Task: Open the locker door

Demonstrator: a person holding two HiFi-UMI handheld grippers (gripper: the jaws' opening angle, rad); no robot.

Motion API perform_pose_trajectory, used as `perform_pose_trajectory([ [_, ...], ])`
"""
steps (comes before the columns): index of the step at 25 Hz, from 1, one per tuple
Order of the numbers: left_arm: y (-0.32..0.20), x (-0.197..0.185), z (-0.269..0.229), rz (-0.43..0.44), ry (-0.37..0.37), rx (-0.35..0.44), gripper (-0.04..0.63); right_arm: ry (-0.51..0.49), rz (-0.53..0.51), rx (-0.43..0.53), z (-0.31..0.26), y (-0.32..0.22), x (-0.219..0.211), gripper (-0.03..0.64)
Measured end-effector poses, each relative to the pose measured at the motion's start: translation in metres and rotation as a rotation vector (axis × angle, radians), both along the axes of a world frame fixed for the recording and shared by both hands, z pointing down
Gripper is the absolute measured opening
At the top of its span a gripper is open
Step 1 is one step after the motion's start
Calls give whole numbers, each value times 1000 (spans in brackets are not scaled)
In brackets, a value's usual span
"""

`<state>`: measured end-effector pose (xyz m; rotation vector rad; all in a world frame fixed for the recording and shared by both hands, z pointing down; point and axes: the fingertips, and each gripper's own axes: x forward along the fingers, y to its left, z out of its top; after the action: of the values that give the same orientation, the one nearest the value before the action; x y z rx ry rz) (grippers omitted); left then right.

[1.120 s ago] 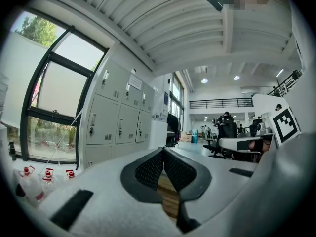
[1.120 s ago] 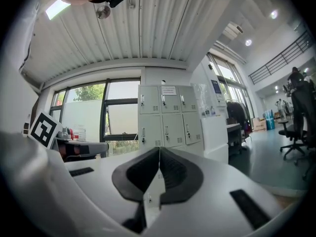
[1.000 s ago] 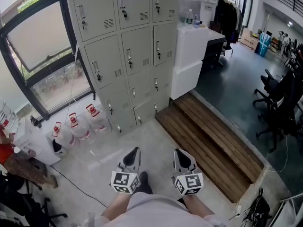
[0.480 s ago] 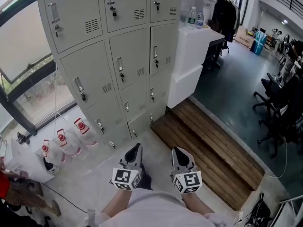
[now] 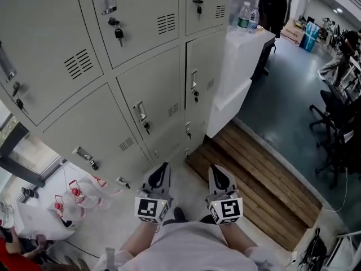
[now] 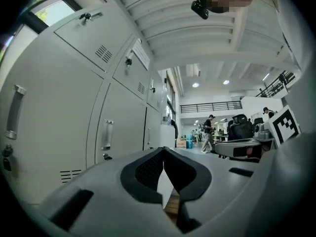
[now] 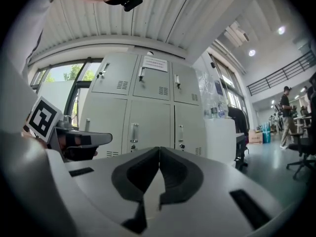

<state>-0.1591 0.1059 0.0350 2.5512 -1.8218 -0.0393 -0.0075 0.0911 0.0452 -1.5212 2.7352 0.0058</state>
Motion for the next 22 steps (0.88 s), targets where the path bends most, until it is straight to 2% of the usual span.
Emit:
perform_pose_trajectory([
  [5, -44, -6, 1, -4, -1, -1, 9, 16, -10, 11, -2, -51, -10, 12],
  [10, -71, -2, -1, -65, -19, 6, 9, 16, -71, 3, -3, -88, -10, 12],
  [16, -95, 12, 2, -130, -29, -20, 9, 26, -136, -12, 3, -121, 4, 12],
  [19, -100, 17, 12, -166, -9, -45, 9, 62, -171, -5, 13, -129, 10, 12],
  [22, -108, 20, 18, -185, -5, -51, 9, 54, -191, -18, 22, -137, 17, 12],
])
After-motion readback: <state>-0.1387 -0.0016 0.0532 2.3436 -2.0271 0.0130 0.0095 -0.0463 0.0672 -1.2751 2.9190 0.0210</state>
